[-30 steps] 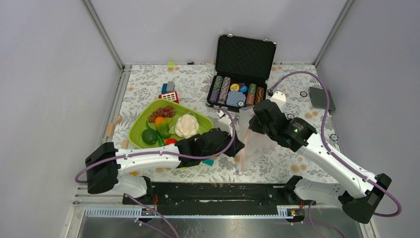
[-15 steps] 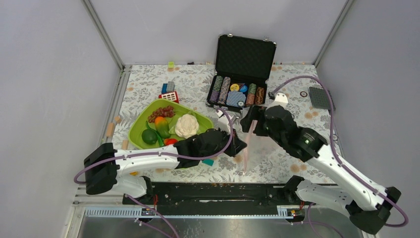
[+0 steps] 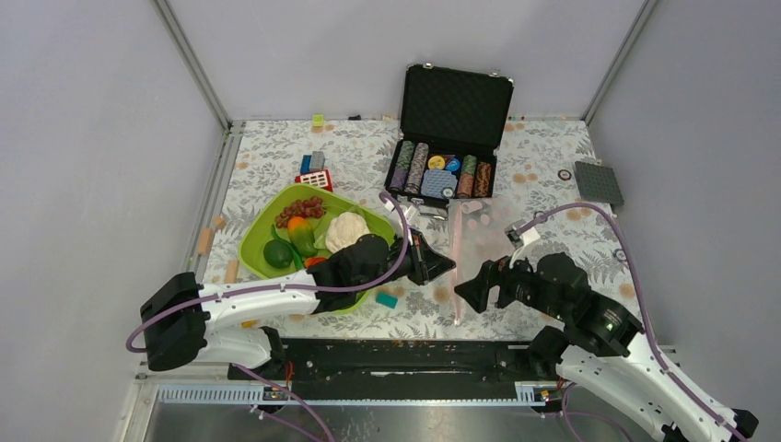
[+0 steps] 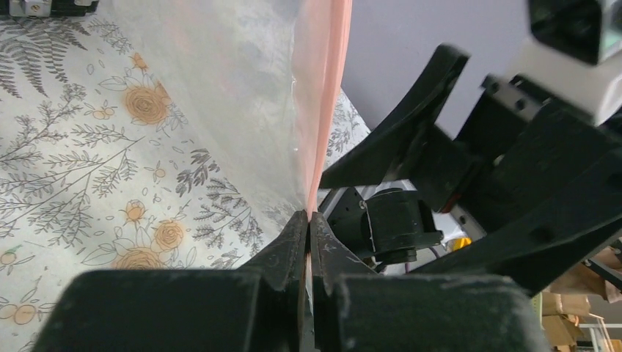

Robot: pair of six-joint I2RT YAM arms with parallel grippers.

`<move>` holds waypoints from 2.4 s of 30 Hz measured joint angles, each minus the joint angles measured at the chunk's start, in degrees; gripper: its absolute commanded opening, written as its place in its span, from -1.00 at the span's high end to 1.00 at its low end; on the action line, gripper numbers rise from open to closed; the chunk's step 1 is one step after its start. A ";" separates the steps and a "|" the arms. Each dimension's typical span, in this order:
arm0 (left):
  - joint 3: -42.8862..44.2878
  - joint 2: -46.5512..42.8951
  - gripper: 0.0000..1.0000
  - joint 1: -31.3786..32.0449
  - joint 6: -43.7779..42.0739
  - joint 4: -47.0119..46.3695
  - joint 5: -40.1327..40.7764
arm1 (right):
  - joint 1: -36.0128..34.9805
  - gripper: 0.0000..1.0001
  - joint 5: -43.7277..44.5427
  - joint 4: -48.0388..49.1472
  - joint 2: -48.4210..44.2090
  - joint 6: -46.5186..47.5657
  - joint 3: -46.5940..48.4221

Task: Place the food in the zip-top bag and seal the zipper
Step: Open the zipper of the food storage bag at the center of the board.

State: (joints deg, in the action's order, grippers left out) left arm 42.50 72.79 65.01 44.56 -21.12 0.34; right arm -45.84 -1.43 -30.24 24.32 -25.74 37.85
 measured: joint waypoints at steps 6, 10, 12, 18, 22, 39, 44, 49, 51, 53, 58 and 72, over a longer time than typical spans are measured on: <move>0.02 0.22 1.00 -0.02 0.81 -0.46 -0.61 | -0.02 -0.79 -5.18 -2.71 2.03 2.54 -0.94; 0.22 0.79 1.00 -0.02 0.83 -0.39 -0.61 | -0.02 -0.78 -3.78 -5.31 5.31 3.67 -0.76; 0.22 0.87 1.00 -0.02 0.81 -0.37 -0.66 | -0.02 -0.77 -3.56 -6.03 6.03 4.02 -0.74; 0.22 0.87 1.00 -0.02 0.83 -0.98 -1.27 | -0.02 -0.74 -1.86 -7.61 6.29 4.55 -0.72; 0.22 0.87 1.00 -0.02 1.51 -1.01 -1.05 | -0.02 -0.67 0.00 -8.02 6.93 4.31 -0.72; 1.51 4.04 1.00 -0.11 10.84 2.58 6.38 | -0.15 -0.39 8.09 5.79 10.95 -3.98 -3.96; 1.51 4.04 1.00 -0.04 11.43 2.62 6.60 | -0.28 -0.33 14.08 6.21 11.54 -4.57 -4.04; 1.51 4.11 1.00 -0.04 11.69 2.69 6.56 | -0.28 -0.14 16.92 7.26 12.74 -4.55 -4.63; 1.55 4.15 1.00 0.02 11.82 2.82 6.56 | -0.28 0.06 17.92 7.50 13.40 -4.57 -4.76; 1.86 4.17 1.00 0.13 11.85 3.76 6.60 | -0.28 0.30 19.04 7.85 14.34 -4.57 -4.76; 3.58 4.20 1.00 0.24 11.54 7.41 6.86 | -0.28 0.81 22.01 7.23 16.85 -2.89 -3.65; 9.14 3.91 1.00 0.28 9.27 23.19 14.16 | -0.35 1.00 31.89 -24.76 18.95 -3.72 23.87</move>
State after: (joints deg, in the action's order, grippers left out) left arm 51.64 76.71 65.30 53.82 2.07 14.50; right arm -46.19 30.46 -55.00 43.27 -29.45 61.71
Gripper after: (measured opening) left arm 0.013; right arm 0.045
